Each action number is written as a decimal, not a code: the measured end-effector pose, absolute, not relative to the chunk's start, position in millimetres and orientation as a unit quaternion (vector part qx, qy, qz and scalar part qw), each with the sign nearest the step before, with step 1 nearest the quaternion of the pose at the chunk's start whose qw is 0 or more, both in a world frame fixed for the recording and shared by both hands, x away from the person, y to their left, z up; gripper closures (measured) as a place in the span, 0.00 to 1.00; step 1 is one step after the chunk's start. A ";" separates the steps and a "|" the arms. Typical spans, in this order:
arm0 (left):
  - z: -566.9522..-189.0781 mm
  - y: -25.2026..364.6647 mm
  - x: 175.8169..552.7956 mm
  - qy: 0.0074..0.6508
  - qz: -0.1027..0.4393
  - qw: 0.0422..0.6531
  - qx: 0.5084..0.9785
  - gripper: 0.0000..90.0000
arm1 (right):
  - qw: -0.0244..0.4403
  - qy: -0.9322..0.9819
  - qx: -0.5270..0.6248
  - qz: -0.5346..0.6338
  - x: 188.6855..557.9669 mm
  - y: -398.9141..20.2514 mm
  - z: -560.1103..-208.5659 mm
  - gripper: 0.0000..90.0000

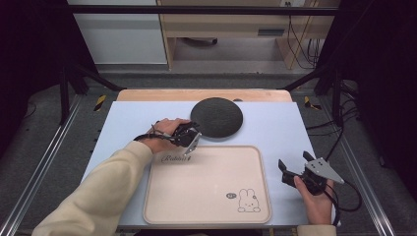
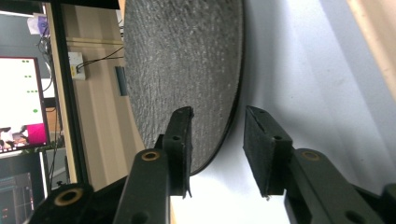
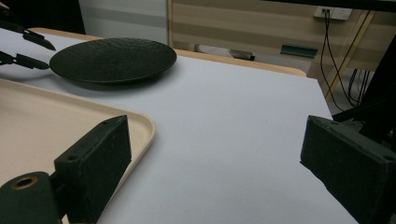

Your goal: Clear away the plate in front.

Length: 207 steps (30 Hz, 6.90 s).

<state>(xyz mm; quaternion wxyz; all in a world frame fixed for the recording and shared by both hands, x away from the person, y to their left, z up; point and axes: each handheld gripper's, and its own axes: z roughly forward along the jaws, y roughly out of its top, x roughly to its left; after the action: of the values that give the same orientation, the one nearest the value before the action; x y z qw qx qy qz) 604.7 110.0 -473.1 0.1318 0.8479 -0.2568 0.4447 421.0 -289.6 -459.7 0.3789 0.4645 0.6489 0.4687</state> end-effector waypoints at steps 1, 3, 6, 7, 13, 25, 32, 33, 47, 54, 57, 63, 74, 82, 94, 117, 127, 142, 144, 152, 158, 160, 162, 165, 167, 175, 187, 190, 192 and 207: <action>-473.1 110.0 604.7 -0.257 0.445 0.132 0.848 0.71 | 0.378 0.649 0.465 0.469 421.0 -289.5 -459.7 0.10; -476.3 106.0 606.3 -0.277 0.449 0.130 0.840 0.72 | 0.379 0.649 0.465 0.467 421.2 -289.4 -459.9 0.10; -478.4 104.8 606.7 -0.275 0.449 0.118 0.842 0.74 | 0.379 0.650 0.465 0.467 421.2 -289.6 -459.8 0.10; -477.8 104.3 606.7 -0.278 0.452 0.113 0.840 0.75 | 0.378 0.649 0.466 0.468 420.9 -289.4 -459.6 0.10; -479.0 101.0 607.7 -0.287 0.454 0.107 0.837 0.76 | 0.378 0.651 0.464 0.467 421.2 -289.7 -459.7 0.10; -486.3 98.8 611.8 -0.268 0.457 0.126 0.838 0.78 | 0.378 0.652 0.463 0.467 421.2 -289.9 -460.0 0.10; -487.5 97.3 613.4 -0.265 0.461 0.131 0.837 0.81 | 0.375 0.654 0.464 0.466 421.2 -289.7 -460.6 0.10; -487.5 97.3 613.4 -0.265 0.461 0.131 0.837 0.81 | 0.374 0.654 0.464 0.466 421.3 -289.4 -460.7 0.10; -491.0 94.2 614.4 -0.264 0.464 0.139 0.834 0.82 | 0.374 0.655 0.463 0.466 421.5 -289.5 -460.7 0.10; -490.1 91.1 614.7 -0.274 0.473 0.116 0.829 0.83 | 0.374 0.655 0.463 0.466 421.3 -289.4 -460.6 0.10; -490.9 90.0 615.0 -0.272 0.475 0.117 0.829 0.83 | 0.374 0.654 0.464 0.466 421.4 -289.7 -460.6 0.10; -494.3 90.1 616.4 -0.258 0.471 0.127 0.834 0.83 | 0.372 0.655 0.463 0.466 421.7 -289.5 -460.8 0.10; -496.2 88.7 619.4 -0.263 0.464 0.144 0.833 0.85 | 0.372 0.657 0.463 0.464 421.9 -289.3 -461.1 0.10; -491.9 83.5 622.8 -0.296 0.456 0.124 0.830 0.84 | 0.372 0.658 0.463 0.463 421.8 -288.8 -461.1 0.10; -487.3 77.6 612.1 -0.311 0.499 0.112 0.801 0.95 | 0.373 0.658 0.462 0.463 421.5 -289.6 -460.8 0.11; -480.9 81.3 586.3 -0.283 0.528 0.137 0.789 0.94 | 0.377 0.658 0.463 0.459 420.0 -291.1 -460.6 0.11; -475.6 100.5 560.1 -0.286 0.534 0.169 0.778 0.94 | 0.380 0.664 0.461 0.450 421.2 -288.9 -461.5 0.11; -468.2 129.1 529.2 -0.289 0.545 0.186 0.765 0.94 | 0.383 0.669 0.466 0.434 422.7 -284.8 -464.3 0.11; -467.3 132.2 524.4 -0.293 0.547 0.185 0.762 0.94 | 0.384 0.670 0.465 0.433 422.3 -284.7 -464.2 0.11; -467.6 141.2 509.0 -0.297 0.543 0.191 0.762 0.94 | 0.382 0.676 0.464 0.425 423.6 -281.0 -466.2 0.11; -472.3 141.0 500.2 -0.297 0.537 0.210 0.761 0.94 | 0.383 0.679 0.464 0.420 424.3 -281.0 -466.9 0.11; -473.8 140.8 497.4 -0.294 0.537 0.212 0.762 0.94 | 0.382 0.681 0.464 0.418 424.8 -281.0 -467.7 0.11; -475.2 141.8 495.1 -0.298 0.536 0.211 0.761 0.94 | 0.382 0.682 0.464 0.417 425.4 -280.7 -468.0 0.11; -477.8 142.6 492.4 -0.299 0.533 0.216 0.761 0.94 | 0.383 0.682 0.464 0.416 425.4 -280.6 -468.0 0.11; -477.7 143.4 490.0 -0.299 0.534 0.213 0.761 0.94 | 0.383 0.682 0.464 0.416 425.4 -280.9 -467.8 0.11; -477.5 148.1 481.1 -0.302 0.535 0.219 0.757 0.94 | 0.383 0.682 0.463 0.416 425.3 -280.1 -467.7 0.11; -477.4 154.8 458.8 -0.320 0.532 0.229 0.750 0.94 | 0.383 0.688 0.460 0.410 426.3 -278.2 -468.8 0.12; -476.9 154.8 453.7 -0.323 0.531 0.232 0.748 0.94 | 0.384 0.688 0.461 0.408 426.2 -278.2 -469.0 0.12; -477.1 154.0 450.7 -0.327 0.530 0.236 0.746 0.94 | 0.383 0.687 0.462 0.409 426.3 -278.3 -468.9 0.12; -485.4 153.5 427.0 -0.345 0.519 0.247 0.742 0.94 | 0.387 0.686 0.461 0.409 425.7 -277.7 -467.5 0.12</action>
<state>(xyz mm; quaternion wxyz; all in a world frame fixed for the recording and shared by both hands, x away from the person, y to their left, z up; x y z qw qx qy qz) 427.0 153.5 -485.4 0.2468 0.7422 -0.3447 0.5190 425.7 -277.7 -467.5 0.3871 0.4608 0.6861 0.4087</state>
